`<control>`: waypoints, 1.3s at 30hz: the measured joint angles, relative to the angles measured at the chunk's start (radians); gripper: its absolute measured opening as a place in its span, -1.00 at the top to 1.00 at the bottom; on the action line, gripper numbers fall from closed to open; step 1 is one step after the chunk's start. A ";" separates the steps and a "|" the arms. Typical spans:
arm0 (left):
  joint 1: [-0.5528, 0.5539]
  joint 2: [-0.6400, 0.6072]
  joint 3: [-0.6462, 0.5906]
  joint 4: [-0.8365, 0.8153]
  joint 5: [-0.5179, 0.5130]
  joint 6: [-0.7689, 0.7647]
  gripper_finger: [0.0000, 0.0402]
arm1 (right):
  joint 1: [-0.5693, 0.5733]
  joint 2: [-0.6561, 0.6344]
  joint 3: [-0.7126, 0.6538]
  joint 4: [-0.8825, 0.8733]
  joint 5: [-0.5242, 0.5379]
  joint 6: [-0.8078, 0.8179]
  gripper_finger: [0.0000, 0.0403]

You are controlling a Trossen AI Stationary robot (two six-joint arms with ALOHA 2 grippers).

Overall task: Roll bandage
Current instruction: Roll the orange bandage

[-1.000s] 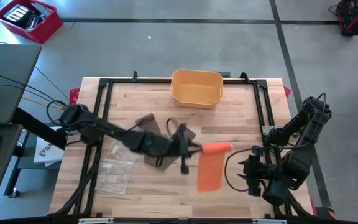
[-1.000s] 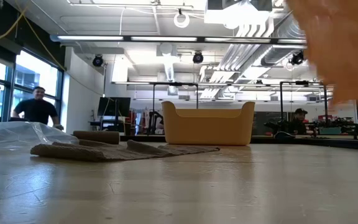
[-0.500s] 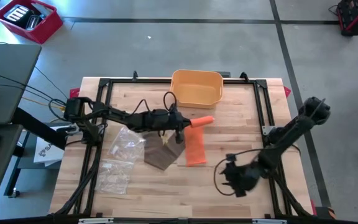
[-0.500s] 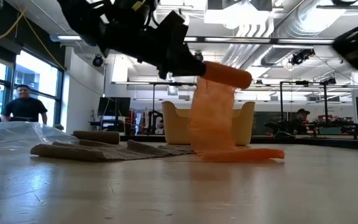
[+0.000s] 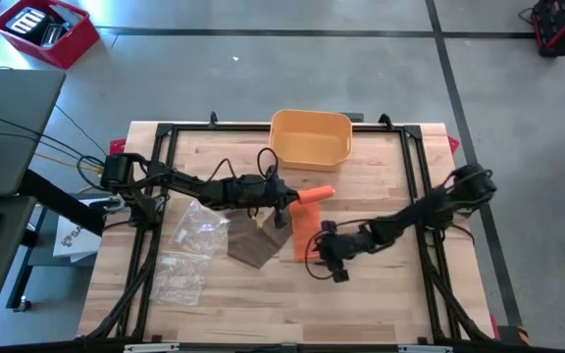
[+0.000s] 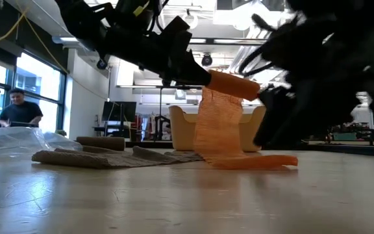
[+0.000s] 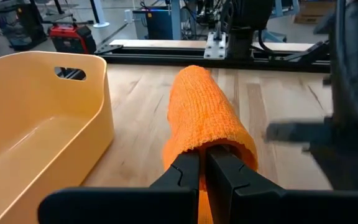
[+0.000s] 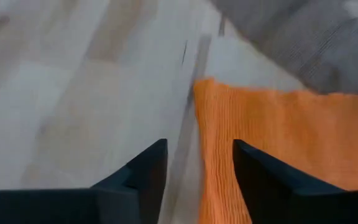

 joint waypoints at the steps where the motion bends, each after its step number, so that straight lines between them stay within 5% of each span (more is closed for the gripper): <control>1: 0.000 0.000 0.000 0.000 0.000 0.000 1.00 | -0.008 0.024 0.007 -0.010 -0.007 -0.006 0.26; 9: 0.000 0.000 0.000 -0.009 -0.009 0.004 1.00 | -0.029 0.089 0.031 -0.022 -0.024 0.027 0.93; 15: -0.016 -0.001 0.000 -0.077 -0.013 0.052 1.00 | 0.086 -0.101 0.021 -0.124 -0.002 0.096 0.98; 23: -0.019 -0.001 0.000 -0.101 -0.031 0.063 1.00 | 0.309 -0.449 0.086 -0.300 0.160 0.230 1.00; 28: -0.018 -0.001 0.000 -0.112 -0.008 0.053 1.00 | 0.460 -0.485 0.270 -0.531 0.323 0.241 1.00; 32: -0.056 -0.001 0.000 -0.117 0.071 -0.015 1.00 | 0.537 -0.441 0.474 -0.641 0.567 0.085 1.00; 36: -0.161 -0.001 0.000 -0.155 0.091 -0.092 1.00 | 0.536 -0.407 0.656 -0.791 0.815 -0.042 1.00; 39: -0.259 -0.002 0.000 -0.179 0.090 -0.155 1.00 | 0.485 -0.406 0.750 -0.908 0.903 -0.062 1.00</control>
